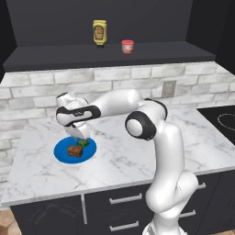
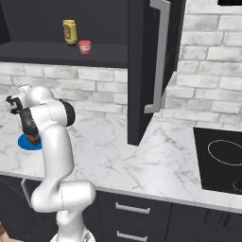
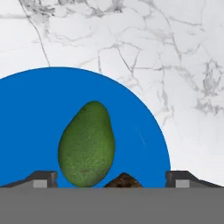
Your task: Pick the avocado and bread from the counter and place them on the plate. Then pick the jam from the cabinet and place it next to the plate. Lastly close the cabinet door.
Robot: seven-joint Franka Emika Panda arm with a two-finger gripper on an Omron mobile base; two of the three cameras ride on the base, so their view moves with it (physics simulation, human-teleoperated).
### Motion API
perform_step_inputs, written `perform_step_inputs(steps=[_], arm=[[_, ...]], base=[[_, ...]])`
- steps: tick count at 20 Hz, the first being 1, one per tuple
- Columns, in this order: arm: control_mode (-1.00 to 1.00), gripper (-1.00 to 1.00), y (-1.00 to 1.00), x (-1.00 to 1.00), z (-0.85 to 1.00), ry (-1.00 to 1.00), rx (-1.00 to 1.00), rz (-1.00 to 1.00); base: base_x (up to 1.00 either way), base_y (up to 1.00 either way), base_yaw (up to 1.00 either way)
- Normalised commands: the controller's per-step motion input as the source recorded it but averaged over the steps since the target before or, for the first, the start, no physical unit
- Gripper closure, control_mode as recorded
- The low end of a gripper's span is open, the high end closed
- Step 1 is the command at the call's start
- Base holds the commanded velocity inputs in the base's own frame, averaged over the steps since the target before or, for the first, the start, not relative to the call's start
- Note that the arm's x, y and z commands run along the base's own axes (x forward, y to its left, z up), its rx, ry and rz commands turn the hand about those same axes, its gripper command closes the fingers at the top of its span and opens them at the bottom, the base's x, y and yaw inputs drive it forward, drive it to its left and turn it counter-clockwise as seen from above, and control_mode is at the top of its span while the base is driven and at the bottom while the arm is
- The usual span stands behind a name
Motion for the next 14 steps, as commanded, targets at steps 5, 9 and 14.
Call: perform_step_inputs(steps=[5, 9, 14], arm=[[-1.0, -1.0, -0.14, -0.36, 0.57, -0.23, 0.05, 0.02], [-1.0, -1.0, -0.26, -0.35, 0.49, -0.28, 0.05, 0.03], [-1.0, -1.0, -0.32, -0.36, 0.44, -0.28, 0.05, 0.07]], base=[[0.0, 0.0, 0.0], [0.0, 0.0, 0.0], [0.0, 0.0, 0.0]])
